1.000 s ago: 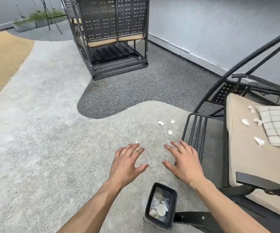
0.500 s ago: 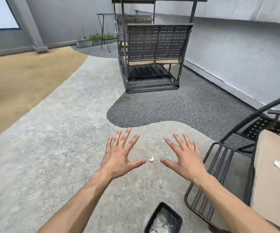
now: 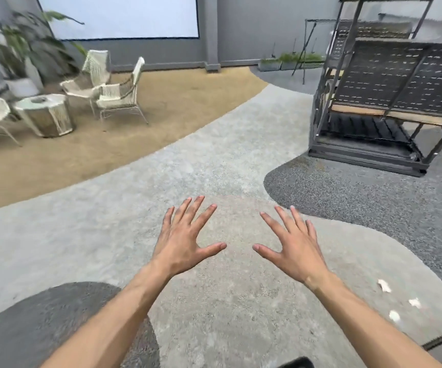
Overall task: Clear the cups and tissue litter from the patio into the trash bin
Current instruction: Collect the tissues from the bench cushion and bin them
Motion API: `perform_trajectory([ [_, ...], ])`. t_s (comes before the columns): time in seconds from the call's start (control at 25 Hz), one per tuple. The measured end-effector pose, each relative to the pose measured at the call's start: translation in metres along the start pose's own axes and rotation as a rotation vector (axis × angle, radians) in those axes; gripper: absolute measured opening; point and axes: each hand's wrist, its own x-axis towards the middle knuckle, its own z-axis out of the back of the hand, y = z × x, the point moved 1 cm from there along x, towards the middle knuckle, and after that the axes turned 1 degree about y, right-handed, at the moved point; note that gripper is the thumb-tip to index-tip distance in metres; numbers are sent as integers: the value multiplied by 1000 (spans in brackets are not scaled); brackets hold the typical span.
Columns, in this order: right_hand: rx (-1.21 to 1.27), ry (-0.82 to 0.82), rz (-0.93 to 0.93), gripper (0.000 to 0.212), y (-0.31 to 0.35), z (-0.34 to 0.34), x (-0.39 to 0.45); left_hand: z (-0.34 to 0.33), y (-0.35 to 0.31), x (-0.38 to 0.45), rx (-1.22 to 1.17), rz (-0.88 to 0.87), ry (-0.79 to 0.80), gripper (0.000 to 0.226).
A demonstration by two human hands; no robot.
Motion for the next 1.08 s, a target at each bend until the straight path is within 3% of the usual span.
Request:
perform_trajectory([
  [0.48,149,124,664,80,296,-82,124,72,220,-166,185,626,-86,93],
  [0.84,184,177,1022,79,549,-143,134,128,361,-315,263,962,-157,90],
  [1.08,234,236,1240,79,678,-180,127,145,418,-391,280,1188,-210,90],
])
